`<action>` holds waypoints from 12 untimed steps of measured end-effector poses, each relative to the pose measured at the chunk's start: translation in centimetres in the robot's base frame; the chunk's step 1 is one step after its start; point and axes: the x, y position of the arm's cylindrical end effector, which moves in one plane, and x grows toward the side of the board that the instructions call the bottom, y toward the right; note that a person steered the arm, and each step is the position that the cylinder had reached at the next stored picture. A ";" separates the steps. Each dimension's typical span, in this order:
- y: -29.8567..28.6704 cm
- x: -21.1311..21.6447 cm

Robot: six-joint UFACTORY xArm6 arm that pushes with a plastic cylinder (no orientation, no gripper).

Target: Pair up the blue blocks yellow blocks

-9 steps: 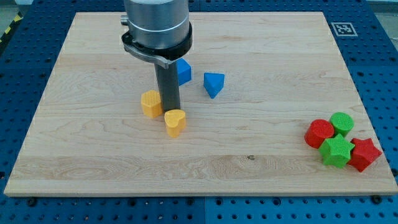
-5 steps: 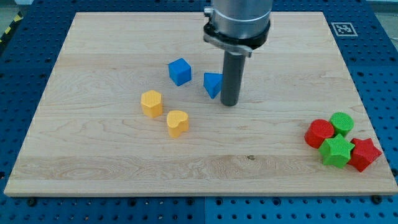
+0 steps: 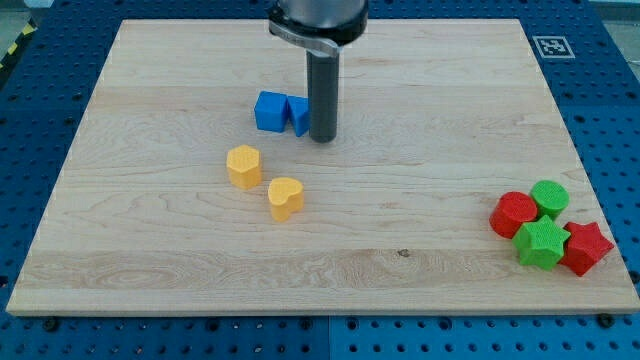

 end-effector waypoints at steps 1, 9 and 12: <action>2.2 4.1; -7.1 8.4; 4.4 13.2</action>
